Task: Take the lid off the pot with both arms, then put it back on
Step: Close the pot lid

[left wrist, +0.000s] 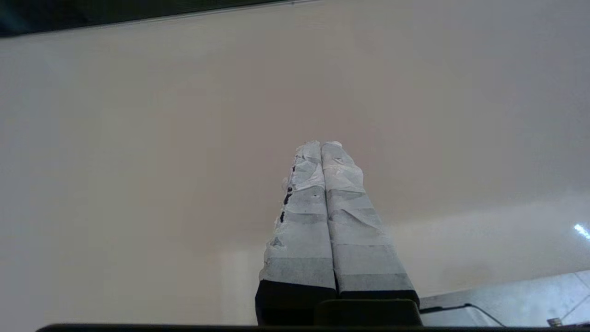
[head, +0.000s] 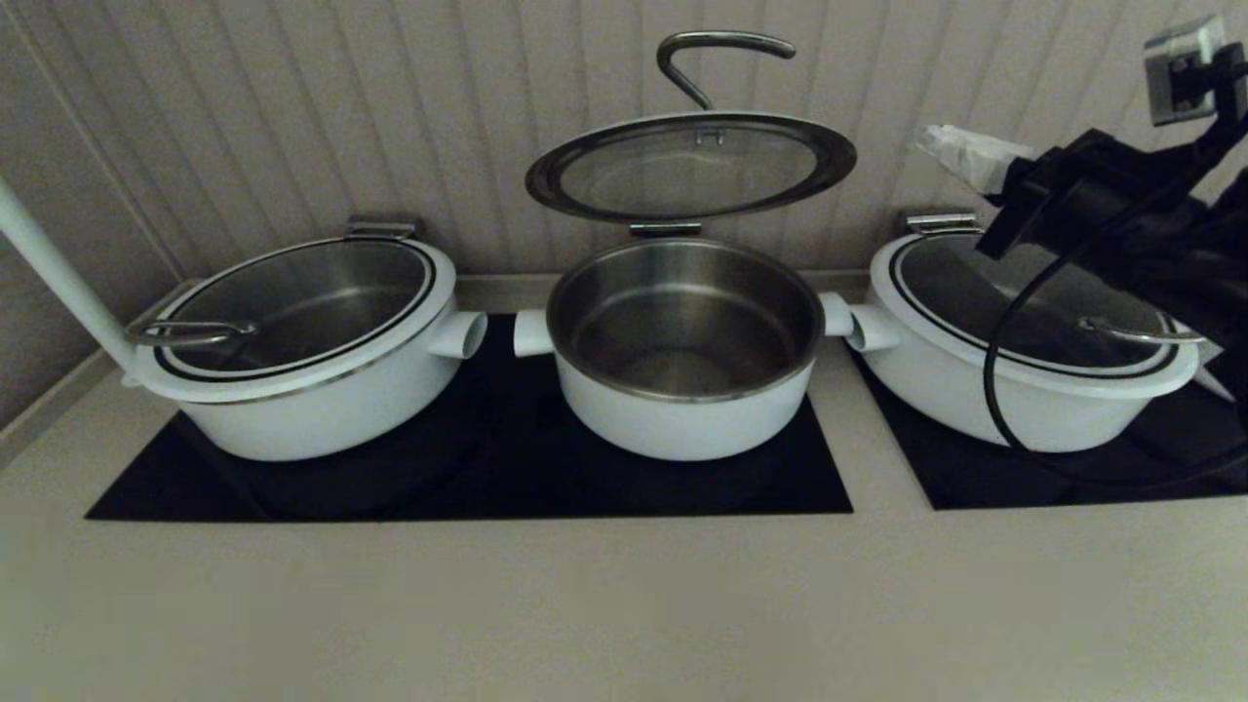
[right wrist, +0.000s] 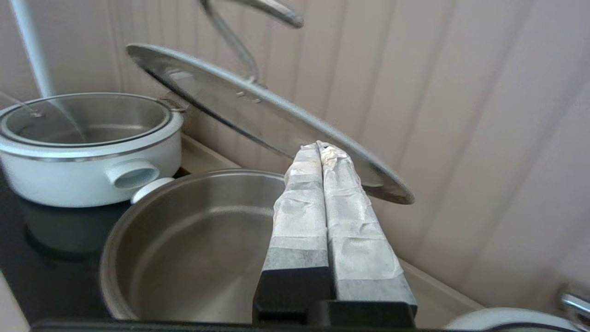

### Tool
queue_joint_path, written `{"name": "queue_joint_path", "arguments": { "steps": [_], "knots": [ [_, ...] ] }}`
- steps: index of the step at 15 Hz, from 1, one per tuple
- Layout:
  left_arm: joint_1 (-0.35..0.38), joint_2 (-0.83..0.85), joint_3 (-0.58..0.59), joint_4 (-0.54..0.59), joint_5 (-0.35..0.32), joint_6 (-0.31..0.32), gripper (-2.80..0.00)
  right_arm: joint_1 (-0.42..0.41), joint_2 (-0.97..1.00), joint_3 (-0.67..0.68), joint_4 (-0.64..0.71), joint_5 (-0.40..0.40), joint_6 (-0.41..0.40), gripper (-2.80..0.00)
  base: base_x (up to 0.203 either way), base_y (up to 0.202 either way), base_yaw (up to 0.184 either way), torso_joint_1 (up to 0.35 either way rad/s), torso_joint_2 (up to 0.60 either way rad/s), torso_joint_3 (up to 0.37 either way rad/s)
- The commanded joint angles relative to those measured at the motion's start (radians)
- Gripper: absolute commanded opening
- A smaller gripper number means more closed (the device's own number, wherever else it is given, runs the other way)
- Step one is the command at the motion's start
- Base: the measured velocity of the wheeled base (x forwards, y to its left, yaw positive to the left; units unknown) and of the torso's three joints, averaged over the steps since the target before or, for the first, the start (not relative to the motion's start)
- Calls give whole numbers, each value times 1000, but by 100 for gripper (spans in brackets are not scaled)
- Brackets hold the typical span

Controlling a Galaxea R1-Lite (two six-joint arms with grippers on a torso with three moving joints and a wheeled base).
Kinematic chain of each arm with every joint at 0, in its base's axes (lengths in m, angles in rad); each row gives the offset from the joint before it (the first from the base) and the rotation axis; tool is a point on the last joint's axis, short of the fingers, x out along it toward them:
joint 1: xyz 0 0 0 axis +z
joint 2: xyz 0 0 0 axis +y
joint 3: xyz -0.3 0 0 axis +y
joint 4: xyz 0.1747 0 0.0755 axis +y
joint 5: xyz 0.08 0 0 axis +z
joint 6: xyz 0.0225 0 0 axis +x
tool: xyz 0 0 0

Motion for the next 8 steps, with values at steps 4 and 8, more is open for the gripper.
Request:
{"name": "queue_joint_path", "arguments": {
  "steps": [4,8],
  "knots": [
    [10,3,1,-1,1,-11,-280,-15,-10,0,-6,5,-2,-280,0,0,0,0,0,0],
    [133,-43,-1,7,2,-4,-280,-15,-6,-4,-6,6,-1,-280,0,0,0,0,0,0]
  ]
}}
